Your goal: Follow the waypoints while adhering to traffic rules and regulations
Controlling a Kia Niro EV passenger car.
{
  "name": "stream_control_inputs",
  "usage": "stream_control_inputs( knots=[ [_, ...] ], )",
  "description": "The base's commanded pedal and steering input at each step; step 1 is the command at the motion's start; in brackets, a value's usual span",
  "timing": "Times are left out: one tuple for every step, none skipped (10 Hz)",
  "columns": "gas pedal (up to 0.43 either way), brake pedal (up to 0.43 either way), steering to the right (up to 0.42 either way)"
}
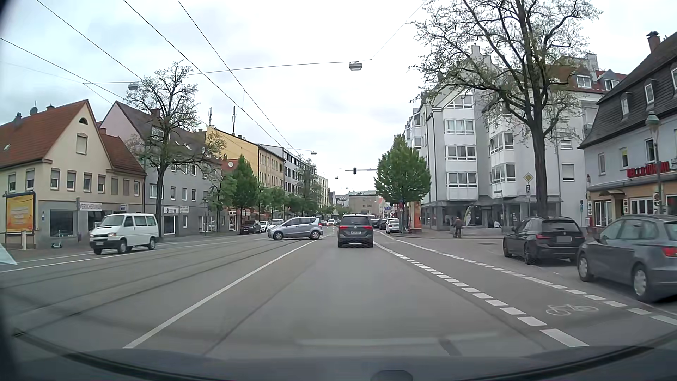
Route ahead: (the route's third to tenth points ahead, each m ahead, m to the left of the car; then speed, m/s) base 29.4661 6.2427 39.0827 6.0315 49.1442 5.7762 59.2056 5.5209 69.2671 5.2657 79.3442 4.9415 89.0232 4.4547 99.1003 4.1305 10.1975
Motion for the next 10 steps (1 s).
stream_control_inputs(
  knots=[
    [0.189,0.000,-0.008],
    [0.169,0.000,-0.010],
    [0.157,0.000,-0.010],
    [0.157,0.000,-0.010],
    [0.157,0.000,-0.009],
    [0.157,0.000,-0.009],
    [0.157,0.000,-0.009],
    [0.157,0.000,-0.008],
    [0.157,0.000,-0.008],
    [0.157,0.000,-0.006]
  ],
)
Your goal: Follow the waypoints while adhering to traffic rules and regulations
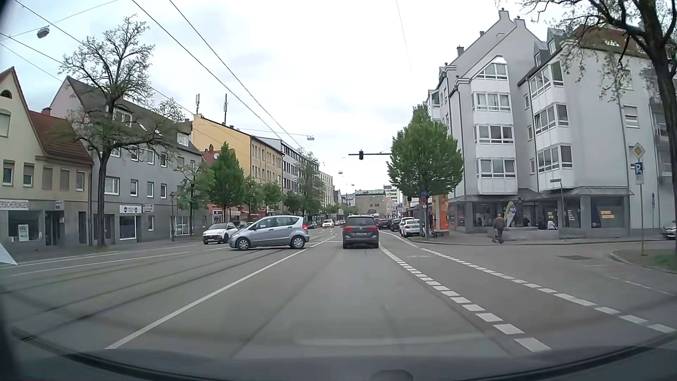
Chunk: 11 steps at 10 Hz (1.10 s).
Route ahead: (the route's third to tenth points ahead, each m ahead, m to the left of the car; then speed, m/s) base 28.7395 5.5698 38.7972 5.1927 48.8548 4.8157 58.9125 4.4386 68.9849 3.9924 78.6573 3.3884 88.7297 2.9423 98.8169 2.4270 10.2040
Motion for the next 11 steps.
stream_control_inputs(
  knots=[
    [0.157,0.000,-0.005],
    [0.157,0.000,-0.004],
    [0.157,0.000,-0.002],
    [0.157,0.000,0.000],
    [0.157,0.000,0.002],
    [0.157,0.000,0.007],
    [0.157,0.000,0.010],
    [0.157,0.000,0.010],
    [0.157,0.000,0.010],
    [0.169,0.000,0.009],
    [0.177,0.000,0.008]
  ],
)
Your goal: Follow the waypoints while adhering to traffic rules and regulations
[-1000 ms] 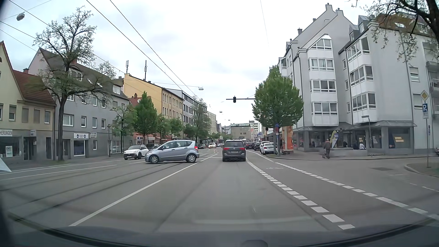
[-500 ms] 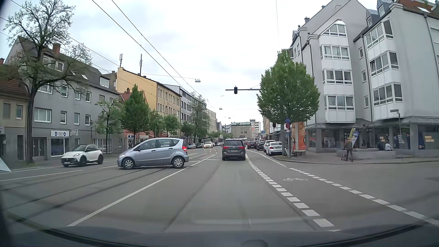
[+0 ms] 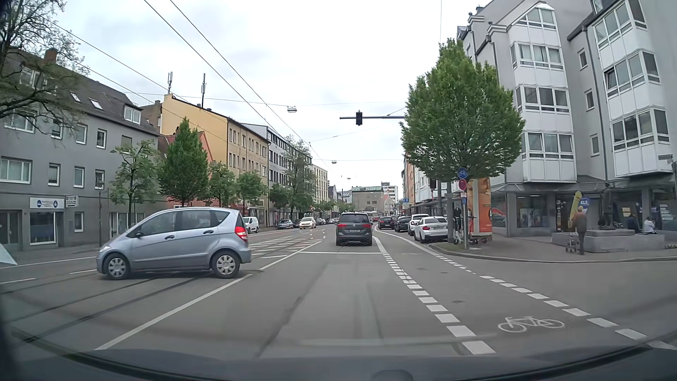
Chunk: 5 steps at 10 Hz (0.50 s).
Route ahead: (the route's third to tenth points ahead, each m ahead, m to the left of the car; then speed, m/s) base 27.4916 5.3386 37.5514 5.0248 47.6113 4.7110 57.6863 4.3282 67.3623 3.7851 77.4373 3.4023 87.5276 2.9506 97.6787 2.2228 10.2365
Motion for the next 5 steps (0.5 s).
stream_control_inputs(
  knots=[
    [0.177,0.000,0.007],
    [0.177,0.000,0.006],
    [0.189,0.000,0.005],
    [0.189,0.000,0.003],
    [0.189,0.000,0.000]
  ],
)
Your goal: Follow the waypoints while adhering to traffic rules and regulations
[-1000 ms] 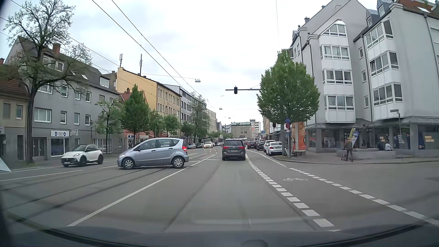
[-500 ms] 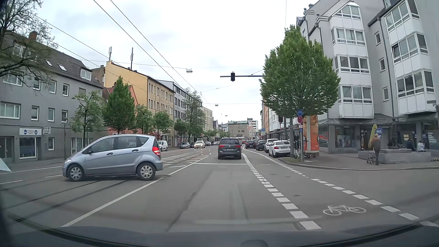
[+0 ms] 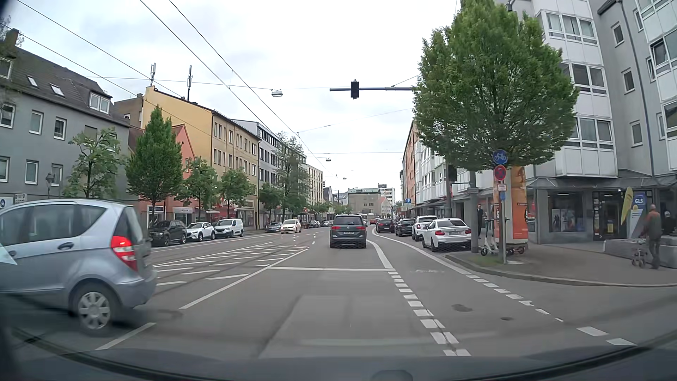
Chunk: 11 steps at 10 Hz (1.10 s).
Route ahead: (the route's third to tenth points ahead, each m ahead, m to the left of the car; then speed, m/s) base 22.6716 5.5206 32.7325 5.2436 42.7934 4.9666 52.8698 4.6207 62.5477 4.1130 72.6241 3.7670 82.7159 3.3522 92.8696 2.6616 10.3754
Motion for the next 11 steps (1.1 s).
stream_control_inputs(
  knots=[
    [0.189,0.000,-0.004],
    [0.189,0.000,-0.009],
    [0.189,0.000,-0.010],
    [0.197,0.000,-0.011],
    [0.197,0.000,-0.011],
    [0.197,0.000,-0.011],
    [0.197,0.000,-0.011],
    [0.197,0.000,-0.010],
    [0.197,0.000,-0.010],
    [0.197,0.000,-0.009],
    [0.197,0.000,-0.009]
  ],
)
